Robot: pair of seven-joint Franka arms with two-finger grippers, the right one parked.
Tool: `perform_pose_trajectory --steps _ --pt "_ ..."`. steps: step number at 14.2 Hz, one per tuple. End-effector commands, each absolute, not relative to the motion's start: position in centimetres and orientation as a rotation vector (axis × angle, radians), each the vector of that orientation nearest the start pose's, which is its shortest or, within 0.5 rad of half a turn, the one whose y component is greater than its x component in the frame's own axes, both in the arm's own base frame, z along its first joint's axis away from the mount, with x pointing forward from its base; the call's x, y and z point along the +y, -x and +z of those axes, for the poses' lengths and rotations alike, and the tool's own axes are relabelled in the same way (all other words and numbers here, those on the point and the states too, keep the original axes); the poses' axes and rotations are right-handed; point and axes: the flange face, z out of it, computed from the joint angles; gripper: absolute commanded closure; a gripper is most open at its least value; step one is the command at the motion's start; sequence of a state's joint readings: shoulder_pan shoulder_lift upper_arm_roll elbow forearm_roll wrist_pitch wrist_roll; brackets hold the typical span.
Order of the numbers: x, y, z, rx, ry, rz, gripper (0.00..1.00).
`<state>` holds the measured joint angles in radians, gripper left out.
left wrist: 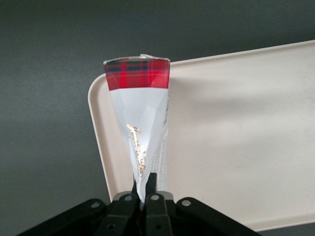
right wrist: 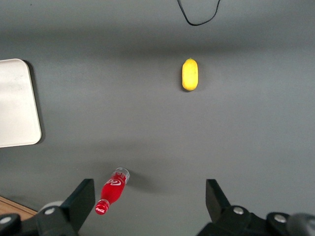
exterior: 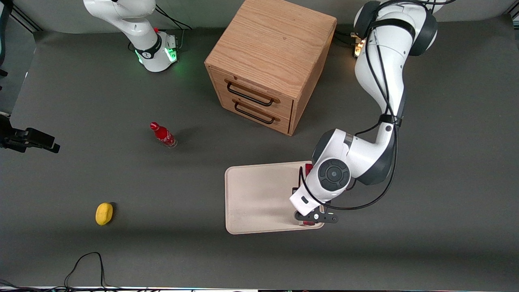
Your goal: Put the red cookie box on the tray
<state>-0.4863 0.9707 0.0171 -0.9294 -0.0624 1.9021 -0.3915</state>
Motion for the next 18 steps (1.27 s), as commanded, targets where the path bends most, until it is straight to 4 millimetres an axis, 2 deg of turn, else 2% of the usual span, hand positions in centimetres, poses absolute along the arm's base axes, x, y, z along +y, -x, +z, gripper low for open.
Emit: perform_pose_trajectory --steps 1,4,10,12,13,15,18 --pt "-36.8 -69.1 28.9 -0.038 3.172 -0.005 1.0" --pt "-37.8 -68.4 27.6 -0.123 3.173 -0.023 1.0" --pt "-37.3 -68.1 27.1 -0.116 3.149 0.0 1.0" --pt "-37.3 -68.1 27.1 -0.111 3.146 -0.004 0.02" --pt "-37.3 -68.1 27.5 -0.111 3.147 -0.008 0.0" --pt "-36.6 -68.1 29.7 -0.098 3.159 -0.023 0.0" --pt "-33.5 -67.1 35.5 -0.086 3.183 -0.042 0.0"
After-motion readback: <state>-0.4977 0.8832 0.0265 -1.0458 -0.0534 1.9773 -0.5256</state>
